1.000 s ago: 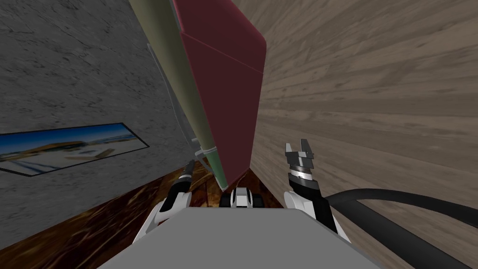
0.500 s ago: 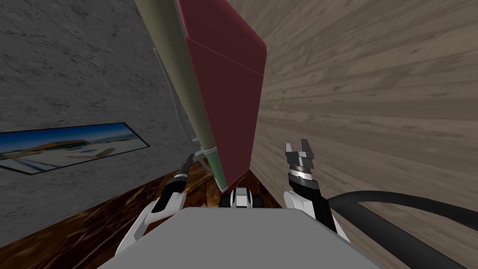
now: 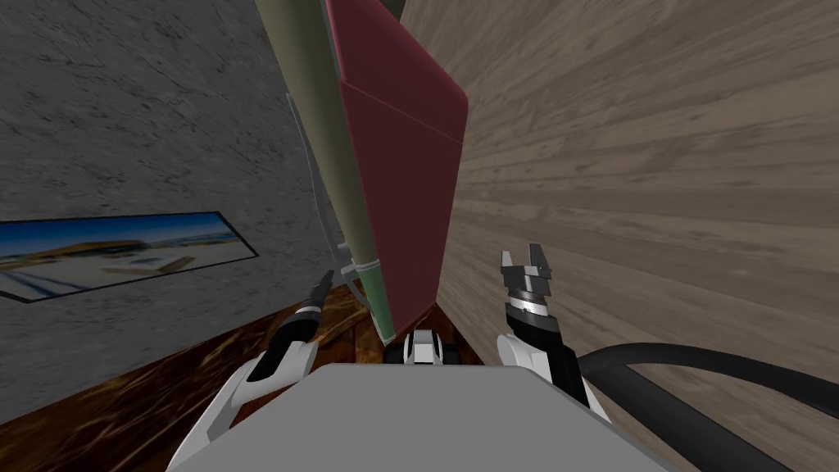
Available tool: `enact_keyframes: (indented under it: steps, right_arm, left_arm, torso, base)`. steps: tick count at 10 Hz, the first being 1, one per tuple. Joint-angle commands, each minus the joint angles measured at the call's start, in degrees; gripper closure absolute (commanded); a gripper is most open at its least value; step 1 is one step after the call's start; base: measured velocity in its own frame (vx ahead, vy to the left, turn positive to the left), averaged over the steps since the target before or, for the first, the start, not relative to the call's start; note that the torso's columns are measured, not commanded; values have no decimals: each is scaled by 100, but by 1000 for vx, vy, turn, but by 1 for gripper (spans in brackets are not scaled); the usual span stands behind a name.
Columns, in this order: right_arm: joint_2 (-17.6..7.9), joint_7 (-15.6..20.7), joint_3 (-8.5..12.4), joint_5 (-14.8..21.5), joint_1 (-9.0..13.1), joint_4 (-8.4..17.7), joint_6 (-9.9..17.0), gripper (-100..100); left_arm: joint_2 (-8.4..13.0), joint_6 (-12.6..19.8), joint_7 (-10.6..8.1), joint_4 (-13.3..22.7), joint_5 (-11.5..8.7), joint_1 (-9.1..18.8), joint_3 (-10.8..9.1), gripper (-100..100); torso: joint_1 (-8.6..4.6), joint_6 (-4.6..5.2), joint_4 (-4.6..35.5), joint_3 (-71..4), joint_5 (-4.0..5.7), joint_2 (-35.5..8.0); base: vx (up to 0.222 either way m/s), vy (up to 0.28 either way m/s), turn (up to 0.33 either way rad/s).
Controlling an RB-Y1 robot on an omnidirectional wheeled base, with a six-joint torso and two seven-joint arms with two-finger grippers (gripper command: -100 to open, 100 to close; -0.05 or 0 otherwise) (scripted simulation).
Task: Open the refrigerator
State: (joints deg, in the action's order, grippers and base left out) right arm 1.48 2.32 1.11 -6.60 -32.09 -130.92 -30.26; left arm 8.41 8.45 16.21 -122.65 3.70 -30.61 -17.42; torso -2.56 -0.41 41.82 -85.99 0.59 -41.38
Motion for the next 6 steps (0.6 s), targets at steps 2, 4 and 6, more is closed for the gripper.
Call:
enact_keyframes:
  steps: [2,4,6]
  right_arm:
    - [50,0,0,0,1,0,0,0]
    - [108,0,0,0,1,0,0,0]
    - [140,0,0,0,3,0,0,0]
  left_arm:
    - [-35,247,5,-301,-29,-159,-71,-100]
    - [-288,339,5,-403,-42,-209,-98,-100]
    - [-552,390,5,-456,-49,-236,-113,-100]
  torso:
    - [-60,-11,-13,-35,15,29]
    - [-103,-18,-22,-59,29,44]
    - [-139,-22,-26,-78,35,50]
  base:
    - [37,-50,22]
    - [17,-33,11]
    - [21,-17,2]
